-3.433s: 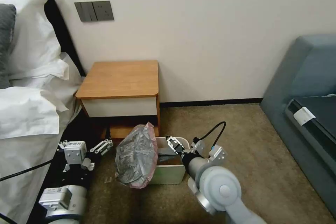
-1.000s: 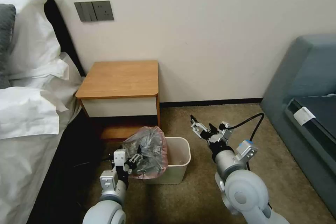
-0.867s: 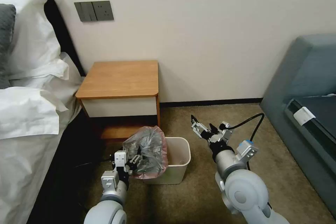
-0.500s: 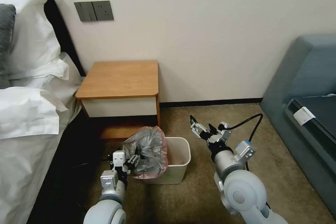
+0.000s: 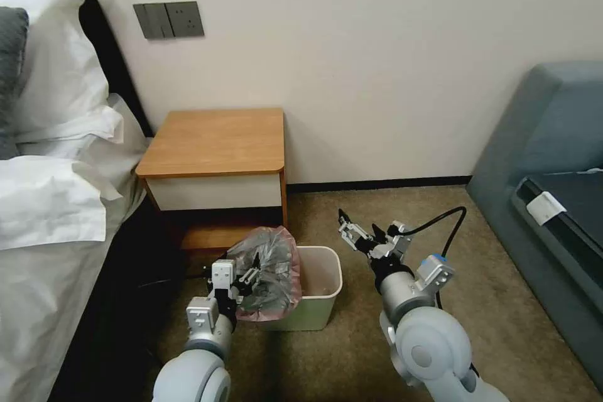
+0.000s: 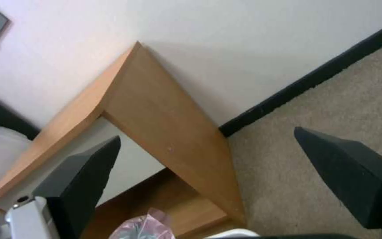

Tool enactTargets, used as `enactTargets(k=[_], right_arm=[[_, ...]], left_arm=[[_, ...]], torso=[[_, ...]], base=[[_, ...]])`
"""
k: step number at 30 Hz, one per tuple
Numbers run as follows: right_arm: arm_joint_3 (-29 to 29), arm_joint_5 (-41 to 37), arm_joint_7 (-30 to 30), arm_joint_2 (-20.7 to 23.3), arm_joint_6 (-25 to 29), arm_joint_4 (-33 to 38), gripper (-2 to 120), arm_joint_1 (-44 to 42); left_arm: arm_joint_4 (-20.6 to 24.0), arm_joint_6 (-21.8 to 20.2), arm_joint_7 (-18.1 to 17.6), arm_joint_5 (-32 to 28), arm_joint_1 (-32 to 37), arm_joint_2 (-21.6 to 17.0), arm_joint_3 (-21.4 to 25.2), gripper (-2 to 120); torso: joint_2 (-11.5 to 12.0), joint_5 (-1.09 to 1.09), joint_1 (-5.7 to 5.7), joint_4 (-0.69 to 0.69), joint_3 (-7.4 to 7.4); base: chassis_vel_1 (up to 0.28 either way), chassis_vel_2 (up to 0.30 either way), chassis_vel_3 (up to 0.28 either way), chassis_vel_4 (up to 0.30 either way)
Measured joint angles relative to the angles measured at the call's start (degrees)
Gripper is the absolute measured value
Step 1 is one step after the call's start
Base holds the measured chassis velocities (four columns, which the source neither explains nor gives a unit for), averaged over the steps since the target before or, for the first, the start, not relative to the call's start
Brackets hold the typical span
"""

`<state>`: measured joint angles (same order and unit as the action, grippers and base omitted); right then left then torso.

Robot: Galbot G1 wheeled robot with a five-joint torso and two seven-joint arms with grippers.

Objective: Pick up the garbage bag from the table and place it over the trash can.

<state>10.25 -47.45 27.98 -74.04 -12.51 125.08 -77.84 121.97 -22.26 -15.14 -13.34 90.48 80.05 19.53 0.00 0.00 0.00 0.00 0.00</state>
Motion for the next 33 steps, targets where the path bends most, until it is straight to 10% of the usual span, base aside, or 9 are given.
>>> enactTargets(k=[33], right_arm=[[-1.44, 3.13, -0.73, -1.33, 0.93, -3.20, 100, 0.44]], left_arm=[[-4.47, -1.57, -2.74, -0.30, -2.94, -0.76, 0.25, 64]], torso=[[0.00, 0.00, 0.00, 0.00, 0.00]], base=[[0.000, 0.000, 0.000, 0.000]])
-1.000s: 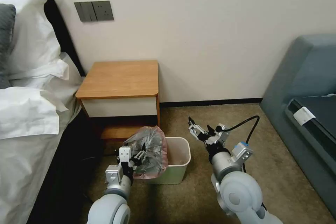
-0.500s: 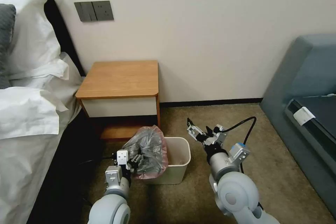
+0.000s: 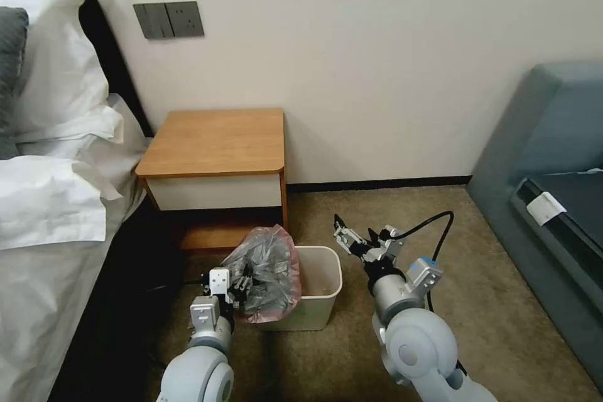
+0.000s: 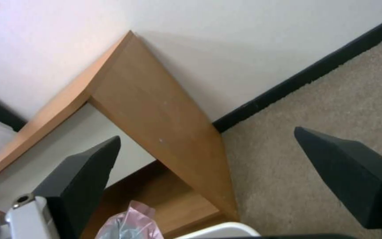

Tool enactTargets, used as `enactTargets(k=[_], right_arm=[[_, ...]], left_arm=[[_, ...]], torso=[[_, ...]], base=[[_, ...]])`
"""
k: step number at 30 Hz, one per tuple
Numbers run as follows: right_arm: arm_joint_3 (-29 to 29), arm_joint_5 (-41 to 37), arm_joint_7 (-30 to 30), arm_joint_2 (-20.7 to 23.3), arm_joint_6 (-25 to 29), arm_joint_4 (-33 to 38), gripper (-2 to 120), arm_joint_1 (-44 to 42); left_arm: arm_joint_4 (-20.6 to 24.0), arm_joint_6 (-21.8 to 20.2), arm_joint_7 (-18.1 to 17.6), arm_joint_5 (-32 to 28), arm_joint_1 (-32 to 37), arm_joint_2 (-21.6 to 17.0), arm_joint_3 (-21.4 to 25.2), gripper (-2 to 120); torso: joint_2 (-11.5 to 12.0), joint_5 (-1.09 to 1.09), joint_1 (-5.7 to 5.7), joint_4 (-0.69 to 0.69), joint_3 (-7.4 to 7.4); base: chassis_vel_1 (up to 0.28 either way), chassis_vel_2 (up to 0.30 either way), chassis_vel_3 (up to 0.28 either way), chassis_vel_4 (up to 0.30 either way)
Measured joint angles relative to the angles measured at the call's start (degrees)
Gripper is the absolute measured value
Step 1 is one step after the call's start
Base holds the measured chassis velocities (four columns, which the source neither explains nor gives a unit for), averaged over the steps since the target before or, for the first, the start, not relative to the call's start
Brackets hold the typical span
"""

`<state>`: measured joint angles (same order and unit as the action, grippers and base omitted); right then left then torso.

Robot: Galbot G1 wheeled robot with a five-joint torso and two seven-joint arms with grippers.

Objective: Pick up the garbage bag from the table and place it over the trash can.

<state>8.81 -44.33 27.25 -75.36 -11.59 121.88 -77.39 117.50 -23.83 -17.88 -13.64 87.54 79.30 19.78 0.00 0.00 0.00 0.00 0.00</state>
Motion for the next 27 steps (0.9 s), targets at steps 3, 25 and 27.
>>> enactTargets(k=[3, 25, 27], right_arm=[[-0.01, 0.13, -0.01, -0.10, 0.11, -0.09, 100, -0.12], [-0.23, 1.05, -0.28, -1.19, 0.54, -1.51, 100, -0.31], [-0.25, 1.06, -0.31, -1.21, 0.56, -1.67, 100, -0.26]], left_arm=[[-0.67, -0.37, -0.03, -0.79, -1.07, -0.04, -0.48, 65], [-1.16, -1.73, -1.62, -2.62, -2.57, -0.35, -0.82, 61], [-1.04, -1.73, -1.67, -2.63, -2.41, -0.31, -0.65, 61]], torso=[[0.00, 0.00, 0.00, 0.00, 0.00], [0.00, 0.00, 0.00, 0.00, 0.00], [0.00, 0.00, 0.00, 0.00, 0.00]], base=[[0.000, 0.000, 0.000, 0.000], [0.000, 0.000, 0.000, 0.000], [0.000, 0.000, 0.000, 0.000]])
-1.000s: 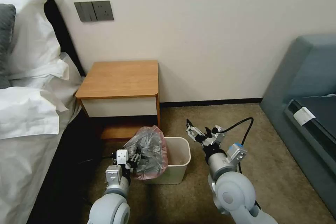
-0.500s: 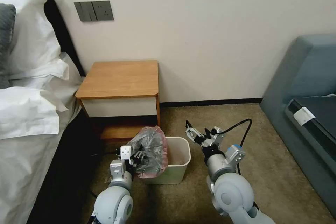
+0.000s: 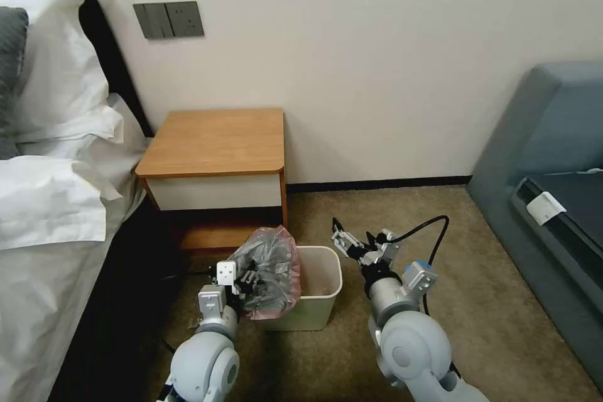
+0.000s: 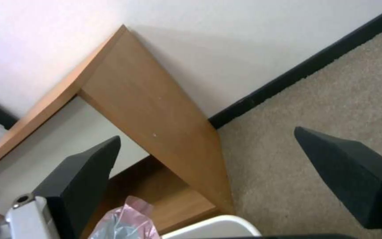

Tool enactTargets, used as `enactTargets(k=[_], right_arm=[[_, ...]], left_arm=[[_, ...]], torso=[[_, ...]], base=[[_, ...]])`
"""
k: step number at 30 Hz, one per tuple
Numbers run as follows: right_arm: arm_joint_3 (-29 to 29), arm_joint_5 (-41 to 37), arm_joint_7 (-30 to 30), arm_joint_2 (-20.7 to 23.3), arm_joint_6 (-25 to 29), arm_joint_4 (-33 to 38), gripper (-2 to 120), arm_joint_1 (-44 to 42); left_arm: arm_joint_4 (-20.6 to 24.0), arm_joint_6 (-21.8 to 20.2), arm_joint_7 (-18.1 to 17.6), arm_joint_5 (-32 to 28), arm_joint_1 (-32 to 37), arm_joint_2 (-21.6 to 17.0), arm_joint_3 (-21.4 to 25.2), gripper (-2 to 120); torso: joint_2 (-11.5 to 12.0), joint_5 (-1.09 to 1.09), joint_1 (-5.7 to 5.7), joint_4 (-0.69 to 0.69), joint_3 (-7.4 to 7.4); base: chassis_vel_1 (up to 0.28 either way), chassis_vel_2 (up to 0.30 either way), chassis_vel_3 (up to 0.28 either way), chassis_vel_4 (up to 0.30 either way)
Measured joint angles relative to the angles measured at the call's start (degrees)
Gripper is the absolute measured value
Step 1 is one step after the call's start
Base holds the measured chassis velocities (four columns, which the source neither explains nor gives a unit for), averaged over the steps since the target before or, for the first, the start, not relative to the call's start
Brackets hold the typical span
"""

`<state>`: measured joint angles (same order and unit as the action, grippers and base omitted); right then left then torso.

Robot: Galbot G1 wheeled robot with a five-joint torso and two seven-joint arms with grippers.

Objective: Pick up the garbage bag from the table and place it over the trash can.

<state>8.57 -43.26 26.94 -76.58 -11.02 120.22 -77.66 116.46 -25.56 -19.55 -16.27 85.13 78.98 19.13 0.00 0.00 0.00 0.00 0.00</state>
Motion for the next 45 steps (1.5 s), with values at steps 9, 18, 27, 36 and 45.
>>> enactTargets(k=[9, 18, 27, 36, 45], right_arm=[[-0.25, 0.13, -0.14, -0.13, 0.13, -0.35, 100, 0.06], [-0.83, 0.50, -0.20, -0.47, 0.37, -0.67, 100, 0.11], [-1.02, 0.80, -0.25, -0.60, 0.63, -0.95, 100, 0.08], [-0.79, 0.88, -0.27, -0.58, 0.87, -1.26, 100, -0.15], [-0.48, 1.14, -0.37, -0.70, 1.34, -2.01, 100, -0.34]], left_arm=[[0.02, 0.28, -0.39, -0.02, 0.25, 0.22, 0.24, 61], [-1.10, 0.10, -0.02, -0.44, -0.58, -0.26, 0.16, 60], [-2.24, -1.60, -0.09, -1.94, -2.47, -0.45, -0.28, 56], [-1.01, -8.89, -1.75, -6.53, -4.42, -1.88, -0.64, 49], [-1.29, -11.89, -3.22, -9.43, -6.45, -2.50, -0.66, 48]], torso=[[0.00, 0.00, 0.01, 0.00, 0.00], [0.00, 0.00, 0.00, 0.00, 0.00], [0.00, 0.00, 0.00, 0.00, 0.00], [0.00, -0.01, 0.00, 0.00, 0.00], [0.00, -0.01, 0.00, 0.00, 0.00]], base=[[0.000, 0.000, 0.000, 0.000], [0.000, 0.000, 0.000, 0.000], [0.000, 0.000, 0.000, 0.000], [0.000, 0.000, 0.000, 0.000], [0.000, 0.000, 0.000, 0.000]])
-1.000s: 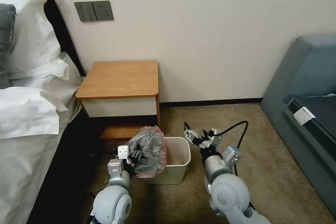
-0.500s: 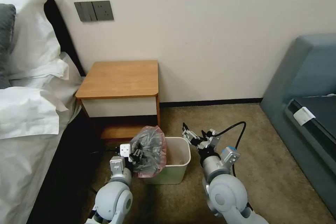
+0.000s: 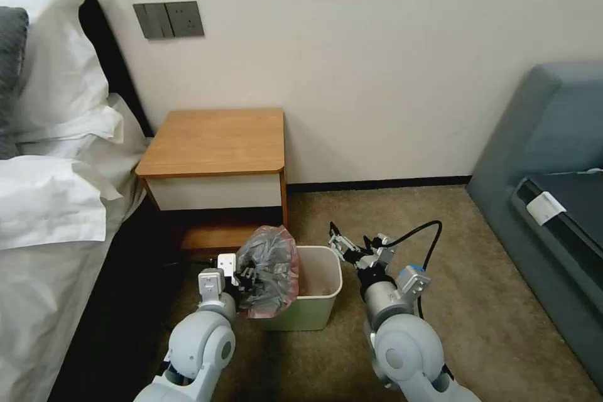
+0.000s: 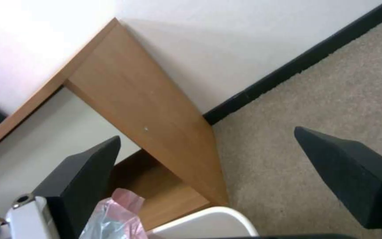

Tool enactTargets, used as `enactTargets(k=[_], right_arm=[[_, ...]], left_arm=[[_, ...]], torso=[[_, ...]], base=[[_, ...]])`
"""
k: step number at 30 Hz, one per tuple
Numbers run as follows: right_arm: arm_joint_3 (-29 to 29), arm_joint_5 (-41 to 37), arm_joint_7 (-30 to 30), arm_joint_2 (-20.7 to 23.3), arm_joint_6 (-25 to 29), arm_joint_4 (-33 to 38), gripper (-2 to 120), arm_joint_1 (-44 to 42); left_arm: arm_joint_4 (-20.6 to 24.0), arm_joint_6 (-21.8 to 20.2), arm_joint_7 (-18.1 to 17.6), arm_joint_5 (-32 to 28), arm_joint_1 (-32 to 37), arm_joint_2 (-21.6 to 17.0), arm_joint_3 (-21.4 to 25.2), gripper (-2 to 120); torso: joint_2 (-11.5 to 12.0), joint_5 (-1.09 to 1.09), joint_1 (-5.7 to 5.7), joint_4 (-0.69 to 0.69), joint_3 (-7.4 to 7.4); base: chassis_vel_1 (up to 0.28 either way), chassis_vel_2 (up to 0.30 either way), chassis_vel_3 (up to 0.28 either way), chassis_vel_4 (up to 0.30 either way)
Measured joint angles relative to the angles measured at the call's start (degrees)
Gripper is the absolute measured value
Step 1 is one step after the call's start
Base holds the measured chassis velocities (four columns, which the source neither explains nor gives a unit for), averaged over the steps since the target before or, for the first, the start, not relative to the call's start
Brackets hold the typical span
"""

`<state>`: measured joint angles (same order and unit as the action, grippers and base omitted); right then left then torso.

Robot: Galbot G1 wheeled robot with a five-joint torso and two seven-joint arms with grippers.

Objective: Pick up the garbage bag from the table and place it over the trash can.

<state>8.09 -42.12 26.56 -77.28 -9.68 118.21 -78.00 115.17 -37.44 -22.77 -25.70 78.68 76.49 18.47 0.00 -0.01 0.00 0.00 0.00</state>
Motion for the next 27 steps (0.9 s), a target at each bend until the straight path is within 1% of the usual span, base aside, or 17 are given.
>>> enactTargets(k=[3, 4, 10, 19, 20, 21, 23, 24, 25, 26, 27], right_arm=[[0.10, 0.01, -0.04, 0.01, 0.03, -0.15, 100, -0.03], [0.19, 0.04, -0.08, 0.01, 0.09, -0.31, 100, -0.04], [0.50, 0.07, -0.26, -0.06, 0.25, -0.73, 100, -0.05], [0.83, 0.16, -0.48, -0.24, 0.38, -1.02, 100, -0.13], [0.84, 0.23, -0.50, -0.29, 0.43, -1.07, 100, -0.15], [0.84, 0.23, -0.50, -0.29, 0.43, -1.07, 100, -0.15], [0.85, 0.29, -0.51, -0.40, 0.46, -1.09, 100, -0.16], [0.85, 0.29, -0.51, -0.40, 0.46, -1.09, 100, -0.16], [0.85, 0.30, -0.51, -0.42, 0.46, -1.08, 100, -0.17], [0.85, 0.30, -0.51, -0.42, 0.46, -1.08, 100, -0.17], [0.85, 0.34, -0.51, -0.45, 0.48, -1.09, 100, -0.17]], left_arm=[[-0.29, -0.32, -0.32, -0.67, -0.42, -0.11, -0.07, 46], [-0.65, -0.82, -0.88, -1.82, -1.04, -0.30, -0.23, 45], [-1.48, -1.79, -1.74, -3.69, -2.37, -1.05, -0.37, 44], [-2.36, -1.83, -1.82, -3.93, -2.28, -1.30, -0.46, 41], [-2.55, -1.73, -1.83, -3.94, -2.19, -1.19, -0.62, 36], [-2.55, -1.73, -1.83, -3.94, -2.19, -1.19, -0.62, 36], [-2.78, -1.54, -1.83, -3.92, -2.19, -1.04, -0.80, 25], [-2.78, -1.54, -1.83, -3.92, -2.19, -1.04, -0.80, 25], [-2.85, -1.46, -1.85, -3.91, -2.21, -1.03, -0.83, 19], [-2.85, -1.46, -1.85, -3.91, -2.21, -1.03, -0.83, 19], [-2.88, -1.12, -1.84, -3.98, -2.23, -1.08, -1.00, 12]], torso=[[0.00, 0.00, 0.00, 0.00, 0.00], [0.00, 0.01, 0.00, 0.00, 0.00], [0.00, 0.01, 0.00, 0.00, 0.00], [0.00, 0.01, 0.00, 0.00, 0.00], [0.00, 0.00, 0.00, 0.00, 0.00], [0.00, 0.00, 0.00, 0.00, 0.00], [0.00, 0.00, 0.00, 0.00, 0.00], [0.00, 0.00, 0.00, 0.00, 0.00], [0.00, 0.00, 0.00, 0.00, 0.01], [0.00, 0.00, 0.00, 0.00, 0.01], [0.00, -0.01, 0.00, 0.00, 0.01]], base=[[0.000, 0.000, 0.000, 0.000], [0.000, 0.000, 0.000, 0.000], [0.000, 0.000, 0.000, 0.000], [0.000, 0.000, 0.000, 0.000], [0.000, 0.000, 0.000, 0.000], [0.000, 0.000, 0.000, 0.000], [0.000, 0.000, 0.000, 0.000], [0.000, 0.000, 0.000, 0.000], [0.000, 0.000, 0.000, 0.000], [0.000, 0.000, 0.000, 0.000], [0.000, 0.000, 0.000, 0.000]])
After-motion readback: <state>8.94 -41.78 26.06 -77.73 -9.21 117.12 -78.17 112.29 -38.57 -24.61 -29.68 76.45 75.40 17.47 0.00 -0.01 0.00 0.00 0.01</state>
